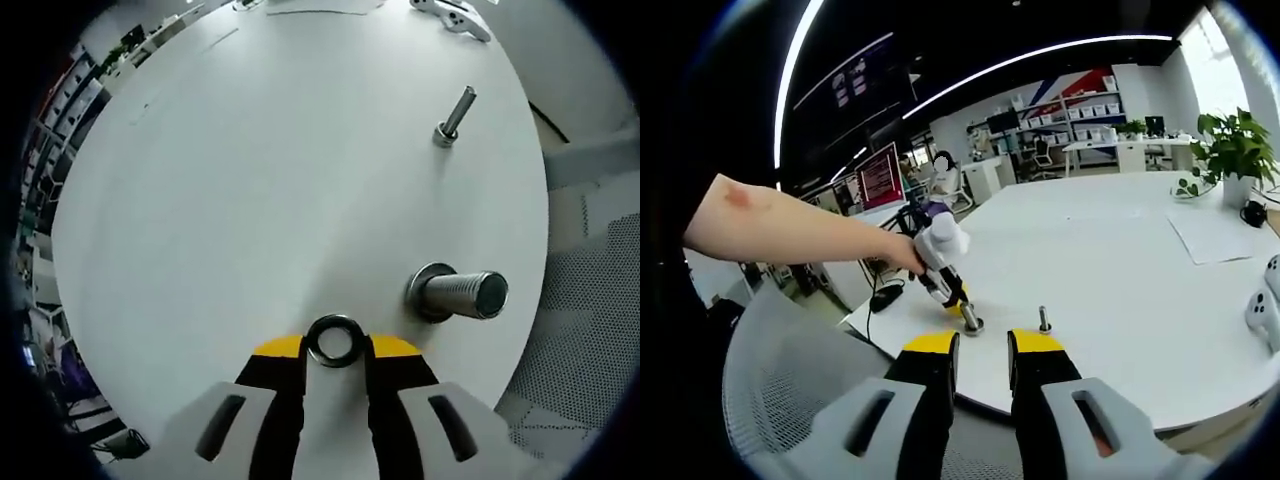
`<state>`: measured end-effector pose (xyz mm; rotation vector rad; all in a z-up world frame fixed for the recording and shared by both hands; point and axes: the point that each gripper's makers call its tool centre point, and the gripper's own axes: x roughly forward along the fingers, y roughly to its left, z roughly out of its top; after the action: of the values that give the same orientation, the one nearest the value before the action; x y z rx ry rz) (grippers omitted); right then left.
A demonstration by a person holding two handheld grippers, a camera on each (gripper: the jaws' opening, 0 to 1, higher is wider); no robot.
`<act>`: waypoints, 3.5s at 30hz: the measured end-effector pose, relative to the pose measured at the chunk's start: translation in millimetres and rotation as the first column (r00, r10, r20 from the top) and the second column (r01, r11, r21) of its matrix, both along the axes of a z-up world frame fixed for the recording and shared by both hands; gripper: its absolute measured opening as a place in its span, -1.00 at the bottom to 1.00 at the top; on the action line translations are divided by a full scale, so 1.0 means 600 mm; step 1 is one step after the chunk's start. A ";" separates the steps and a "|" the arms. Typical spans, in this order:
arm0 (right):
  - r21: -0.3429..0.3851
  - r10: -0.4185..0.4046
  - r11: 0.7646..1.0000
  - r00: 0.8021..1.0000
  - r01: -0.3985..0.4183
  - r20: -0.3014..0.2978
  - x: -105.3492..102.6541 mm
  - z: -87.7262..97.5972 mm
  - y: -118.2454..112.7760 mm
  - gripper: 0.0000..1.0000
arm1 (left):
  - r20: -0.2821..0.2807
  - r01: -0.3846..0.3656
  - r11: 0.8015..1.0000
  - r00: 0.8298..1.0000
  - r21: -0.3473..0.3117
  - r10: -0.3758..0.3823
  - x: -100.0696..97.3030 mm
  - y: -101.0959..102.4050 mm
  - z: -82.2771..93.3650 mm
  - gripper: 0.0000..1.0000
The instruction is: Place the washer onto the threaded stud by aligning its center hole with the stud, sliding it down to the base, and recovering from edge contact or off-axis alignment until the washer reaches the visible bottom stop.
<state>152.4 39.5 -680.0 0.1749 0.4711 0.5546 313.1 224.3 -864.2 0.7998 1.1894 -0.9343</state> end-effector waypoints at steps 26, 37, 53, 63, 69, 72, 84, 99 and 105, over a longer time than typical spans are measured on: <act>-0.017 0.016 1.000 1.000 -0.016 -0.022 -0.003 -0.006 0.003 -0.56 | -0.090 0.077 0.981 0.994 0.181 -0.062 0.002 -0.003 -0.007 -0.58; -0.021 0.011 1.000 1.000 -0.011 -0.029 -0.001 -0.008 0.000 -0.56 | -0.091 0.088 0.973 0.993 0.212 -0.070 0.002 -0.004 -0.007 -0.59; -0.018 0.007 1.000 1.000 -0.007 -0.023 0.000 -0.007 -0.001 -0.56 | 0.075 0.057 0.991 0.995 0.123 -0.067 -0.001 0.008 0.002 -0.63; -0.018 -0.004 1.000 1.000 0.004 -0.022 0.001 -0.007 -0.003 -0.56 | 0.041 0.075 0.990 0.996 0.116 -0.080 -0.006 0.011 0.026 -0.63; -0.017 -0.008 1.000 1.000 0.007 -0.019 0.002 -0.006 -0.004 -0.56 | 0.034 0.116 0.986 0.992 0.121 -0.121 -0.012 0.007 0.061 -0.63; -0.014 -0.011 1.000 1.000 0.011 -0.015 0.003 -0.005 -0.004 -0.56 | 0.045 0.127 0.985 0.990 0.119 -0.133 -0.016 0.002 0.083 -0.63; -0.003 -0.030 1.000 1.000 0.030 -0.003 0.005 -0.001 -0.008 -0.56 | 0.028 0.174 0.979 0.984 0.104 -0.178 -0.048 -0.027 0.138 -0.63; 0.012 -0.027 1.000 1.000 0.027 0.011 0.004 0.003 -0.007 -0.55 | -0.002 0.205 0.976 0.979 0.071 -0.205 -0.078 -0.073 0.133 -0.63; 0.013 -0.024 1.000 1.000 0.024 0.012 0.003 0.004 -0.006 -0.55 | -0.015 0.198 0.979 0.980 0.056 -0.198 -0.081 -0.082 0.125 -0.63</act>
<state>154.2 35.9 -677.7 0.1886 0.4529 0.5353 264.3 174.9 -789.3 0.9748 1.1634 -1.0711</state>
